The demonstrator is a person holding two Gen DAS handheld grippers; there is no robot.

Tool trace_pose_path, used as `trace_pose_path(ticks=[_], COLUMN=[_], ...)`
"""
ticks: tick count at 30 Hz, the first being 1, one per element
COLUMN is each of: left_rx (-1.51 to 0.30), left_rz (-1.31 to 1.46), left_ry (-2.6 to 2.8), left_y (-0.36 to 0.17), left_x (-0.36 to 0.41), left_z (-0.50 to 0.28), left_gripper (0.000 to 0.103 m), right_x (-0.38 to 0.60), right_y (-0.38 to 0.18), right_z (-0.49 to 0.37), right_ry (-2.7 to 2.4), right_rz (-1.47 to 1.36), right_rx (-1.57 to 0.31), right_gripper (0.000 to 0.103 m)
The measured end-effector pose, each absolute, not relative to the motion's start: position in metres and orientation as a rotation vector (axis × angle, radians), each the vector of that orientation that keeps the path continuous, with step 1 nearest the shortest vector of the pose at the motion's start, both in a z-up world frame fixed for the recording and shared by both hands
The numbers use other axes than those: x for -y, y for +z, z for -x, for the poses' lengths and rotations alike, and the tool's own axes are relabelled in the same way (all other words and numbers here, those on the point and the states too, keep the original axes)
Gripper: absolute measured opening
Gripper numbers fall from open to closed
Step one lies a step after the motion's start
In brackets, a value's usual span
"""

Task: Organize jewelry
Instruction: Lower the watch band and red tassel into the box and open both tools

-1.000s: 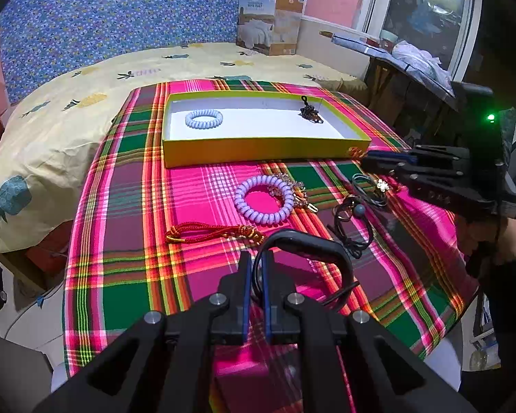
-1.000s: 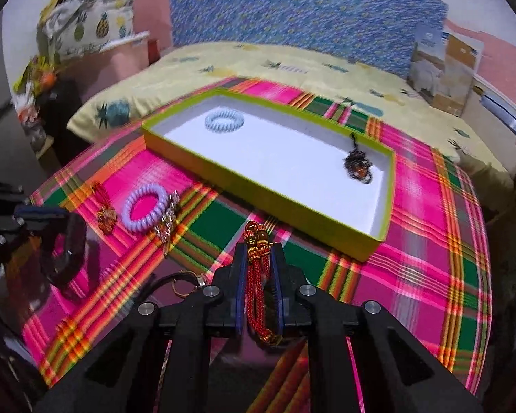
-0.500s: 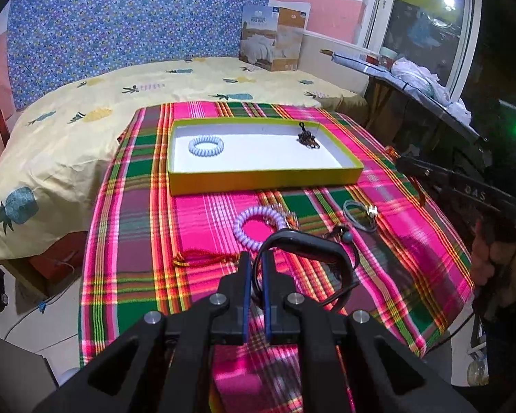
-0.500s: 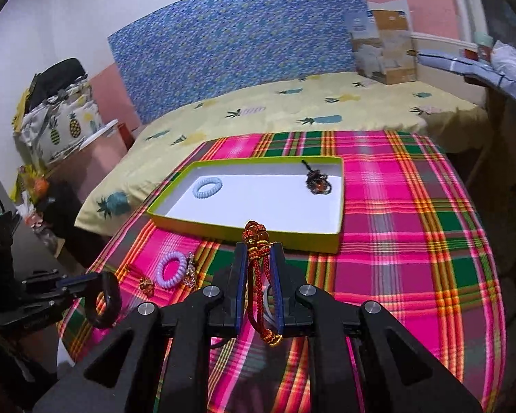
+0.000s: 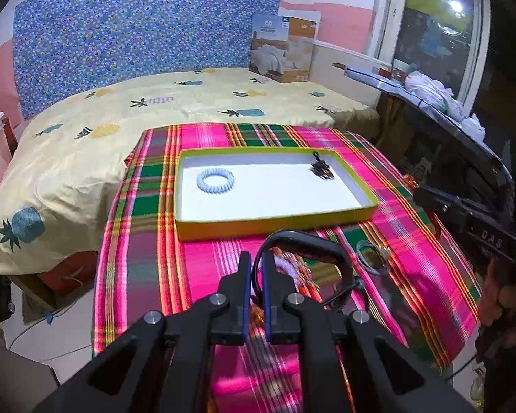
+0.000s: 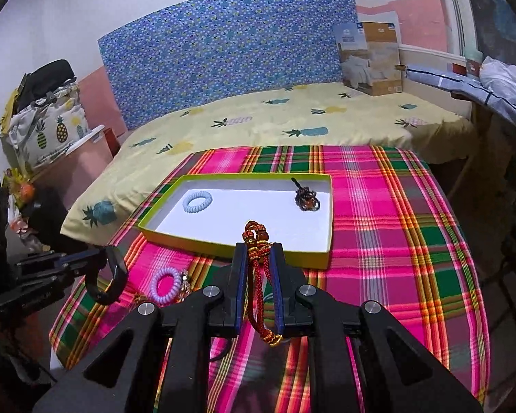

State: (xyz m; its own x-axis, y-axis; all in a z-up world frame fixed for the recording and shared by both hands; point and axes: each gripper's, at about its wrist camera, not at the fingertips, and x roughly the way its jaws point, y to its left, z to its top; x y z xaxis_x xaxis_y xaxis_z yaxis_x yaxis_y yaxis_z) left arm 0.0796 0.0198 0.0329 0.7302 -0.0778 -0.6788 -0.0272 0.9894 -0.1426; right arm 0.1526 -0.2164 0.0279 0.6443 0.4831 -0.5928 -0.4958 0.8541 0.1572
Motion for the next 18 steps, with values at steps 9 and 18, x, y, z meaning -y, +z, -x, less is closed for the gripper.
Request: trace_pose_path(ticks=[9, 18], left_rx=[-0.75, -0.766], left_rz=[0.145, 0.135], left_ry=[0.027, 0.07], left_y=[0.034, 0.021], left_x=[-0.033, -0.046], left_z=[-0.119, -0.163], left_gripper=[0.006, 0.006], right_x=[0.205, 0.194], right_y=[0.024, 0.006], right_z=[-0.181, -0.224], right_ry=[0.524, 0.488], right_rz=[0.045, 0.068], right_rx=[-0.671, -0.706], right_gripper=[0.013, 0.013])
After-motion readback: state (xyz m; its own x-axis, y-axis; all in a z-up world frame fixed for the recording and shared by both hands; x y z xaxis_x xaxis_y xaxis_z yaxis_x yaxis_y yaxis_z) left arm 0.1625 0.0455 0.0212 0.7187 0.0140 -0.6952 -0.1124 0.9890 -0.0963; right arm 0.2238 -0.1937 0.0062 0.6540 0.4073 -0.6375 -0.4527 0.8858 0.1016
